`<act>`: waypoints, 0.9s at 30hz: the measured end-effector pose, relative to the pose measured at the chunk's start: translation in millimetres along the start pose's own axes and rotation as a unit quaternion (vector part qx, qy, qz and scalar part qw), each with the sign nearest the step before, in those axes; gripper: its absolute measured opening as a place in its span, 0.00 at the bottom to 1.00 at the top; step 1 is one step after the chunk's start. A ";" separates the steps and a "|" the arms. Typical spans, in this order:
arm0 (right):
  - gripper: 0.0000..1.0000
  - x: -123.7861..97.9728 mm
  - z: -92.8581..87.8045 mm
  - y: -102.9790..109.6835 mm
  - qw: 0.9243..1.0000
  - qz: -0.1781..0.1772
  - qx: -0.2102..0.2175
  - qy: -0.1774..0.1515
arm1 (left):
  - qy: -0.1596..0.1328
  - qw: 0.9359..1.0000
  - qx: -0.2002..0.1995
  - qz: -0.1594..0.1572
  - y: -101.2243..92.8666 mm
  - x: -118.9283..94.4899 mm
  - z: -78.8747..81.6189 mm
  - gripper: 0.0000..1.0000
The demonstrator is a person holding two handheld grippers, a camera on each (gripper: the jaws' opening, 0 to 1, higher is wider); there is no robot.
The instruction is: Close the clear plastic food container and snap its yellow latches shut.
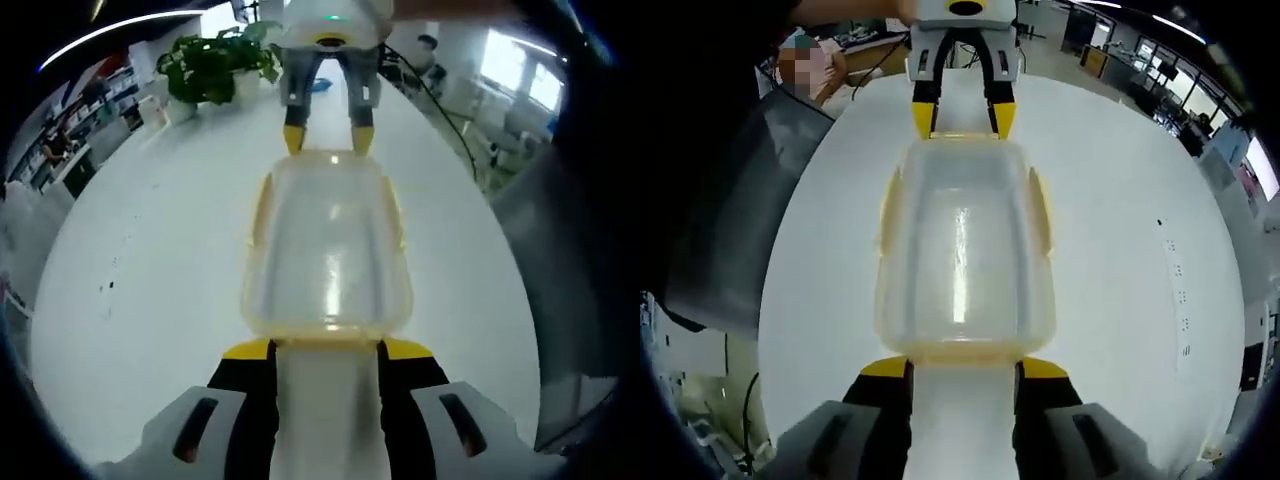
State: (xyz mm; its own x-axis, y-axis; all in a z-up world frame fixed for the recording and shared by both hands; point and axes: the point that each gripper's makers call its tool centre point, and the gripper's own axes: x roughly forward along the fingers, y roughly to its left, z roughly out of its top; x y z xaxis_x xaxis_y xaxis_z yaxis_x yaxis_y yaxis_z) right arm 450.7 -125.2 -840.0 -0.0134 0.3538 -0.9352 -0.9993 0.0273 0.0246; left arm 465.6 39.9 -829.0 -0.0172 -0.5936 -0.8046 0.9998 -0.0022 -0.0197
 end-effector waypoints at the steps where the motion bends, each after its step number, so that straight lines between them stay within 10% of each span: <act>1: 0.38 1.9 -1.1 0.6 1.000 -0.002 -0.001 0.003 | -0.002 1.000 0.003 -0.002 -0.3 0.3 0.0 0.37; 5: 0.50 9.0 -3.9 4.6 1.000 -0.003 0.011 0.014 | 0.017 1.000 0.004 0.005 0.4 4.2 -12.6 0.49; 16: 0.32 -40.4 24.0 -8.6 0.993 -0.027 0.059 -0.101 | -0.024 0.999 -0.041 0.025 1.8 -32.4 -3.5 0.32; 27: 0.24 -38.4 32.0 -4.5 0.991 -0.026 0.046 -0.121 | -0.062 0.996 -0.054 0.041 6.7 -30.6 16.3 0.31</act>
State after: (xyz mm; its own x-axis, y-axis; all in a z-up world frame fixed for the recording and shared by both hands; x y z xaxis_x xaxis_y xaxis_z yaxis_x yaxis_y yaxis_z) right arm 456.8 -109.0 -793.0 0.0581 0.5635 -0.8241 -0.9911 0.1319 0.0203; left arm 473.0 44.9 -794.8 0.0717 -0.6834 -0.7265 0.9909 0.1322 -0.0267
